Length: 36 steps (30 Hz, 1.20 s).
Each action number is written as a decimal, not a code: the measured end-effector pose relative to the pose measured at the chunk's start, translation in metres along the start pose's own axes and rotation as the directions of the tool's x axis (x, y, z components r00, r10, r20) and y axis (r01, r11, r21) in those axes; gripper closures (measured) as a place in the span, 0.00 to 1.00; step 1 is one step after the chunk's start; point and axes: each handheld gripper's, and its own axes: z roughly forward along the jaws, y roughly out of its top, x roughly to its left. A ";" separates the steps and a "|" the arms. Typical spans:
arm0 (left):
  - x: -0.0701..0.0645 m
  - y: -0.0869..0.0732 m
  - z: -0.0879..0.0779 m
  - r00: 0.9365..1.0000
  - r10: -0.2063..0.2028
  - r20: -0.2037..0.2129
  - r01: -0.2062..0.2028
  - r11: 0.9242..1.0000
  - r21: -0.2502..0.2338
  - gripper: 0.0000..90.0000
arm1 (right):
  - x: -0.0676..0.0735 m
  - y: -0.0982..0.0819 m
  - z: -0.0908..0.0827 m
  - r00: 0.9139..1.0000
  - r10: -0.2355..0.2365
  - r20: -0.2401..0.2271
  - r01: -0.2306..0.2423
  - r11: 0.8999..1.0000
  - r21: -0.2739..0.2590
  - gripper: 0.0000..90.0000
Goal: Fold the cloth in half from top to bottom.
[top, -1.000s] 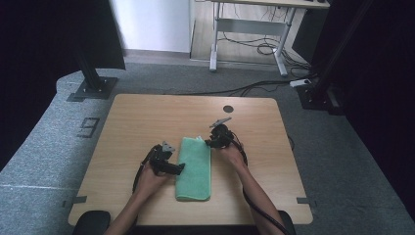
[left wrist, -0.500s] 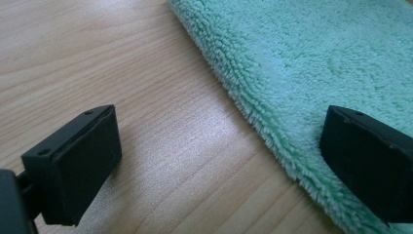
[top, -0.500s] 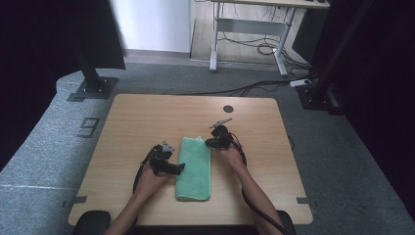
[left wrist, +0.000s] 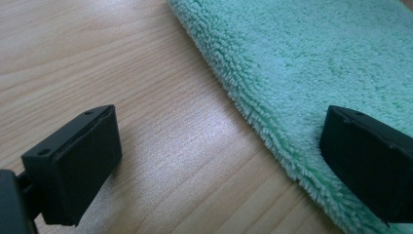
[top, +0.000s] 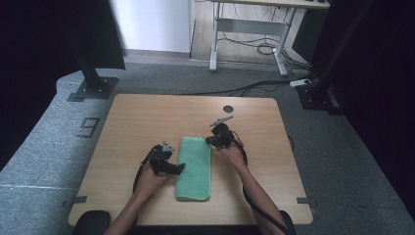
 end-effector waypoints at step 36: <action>0.000 0.000 0.000 1.000 -0.001 0.002 0.001 1.000 0.000 0.02 | 0.070 -0.021 -0.091 0.979 -0.132 -0.153 0.117 0.988 -0.104 0.96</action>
